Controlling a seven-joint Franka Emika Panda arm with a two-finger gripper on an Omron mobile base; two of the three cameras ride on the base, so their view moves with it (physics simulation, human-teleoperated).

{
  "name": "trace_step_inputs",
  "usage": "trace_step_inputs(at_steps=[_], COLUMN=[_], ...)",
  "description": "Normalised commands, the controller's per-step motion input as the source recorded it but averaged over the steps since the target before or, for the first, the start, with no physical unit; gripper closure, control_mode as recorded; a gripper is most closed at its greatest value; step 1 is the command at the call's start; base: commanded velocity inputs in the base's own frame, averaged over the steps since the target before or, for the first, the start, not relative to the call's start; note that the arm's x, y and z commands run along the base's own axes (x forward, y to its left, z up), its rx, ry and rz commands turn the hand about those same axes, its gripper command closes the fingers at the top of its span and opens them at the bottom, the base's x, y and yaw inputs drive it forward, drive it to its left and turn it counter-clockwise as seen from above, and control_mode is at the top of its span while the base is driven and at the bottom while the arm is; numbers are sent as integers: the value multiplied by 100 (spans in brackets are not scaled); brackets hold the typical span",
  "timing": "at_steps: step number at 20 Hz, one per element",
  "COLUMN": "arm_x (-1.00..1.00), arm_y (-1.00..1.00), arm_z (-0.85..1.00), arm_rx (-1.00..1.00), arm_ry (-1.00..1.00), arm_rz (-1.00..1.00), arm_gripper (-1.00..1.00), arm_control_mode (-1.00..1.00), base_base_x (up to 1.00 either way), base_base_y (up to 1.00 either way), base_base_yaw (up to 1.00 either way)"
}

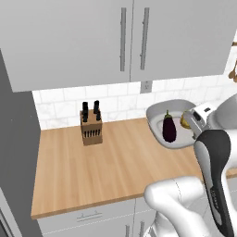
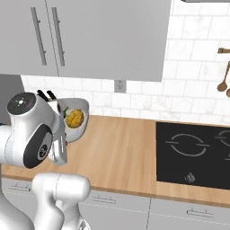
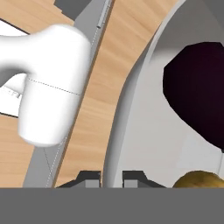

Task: Take the meat container that has the steak and place it on the second highest rack of the freezer. Then take the vegetable container that has the squash and eggplant and place it on the highest rack of the freezer.

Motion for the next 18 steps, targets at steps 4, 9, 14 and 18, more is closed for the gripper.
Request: trace_step_inputs(at_steps=[4, 9, 14, 18], arm_x=[0, 0, -1, 0], arm_y=[0, 0, 0, 0], arm_z=[0, 0, 0, 0], arm_rx=[0, 0, 0, 0], arm_ry=[0, 0, 0, 0], arm_rz=[0, 0, 0, 0], arm_gripper=[100, 100, 100, 100], arm_control_mode=[-100, -100, 100, 100], base_base_x=[0, 0, -24, -87], base_base_y=[0, 0, 10, 34], base_base_yaw=[0, 0, 0, 5])
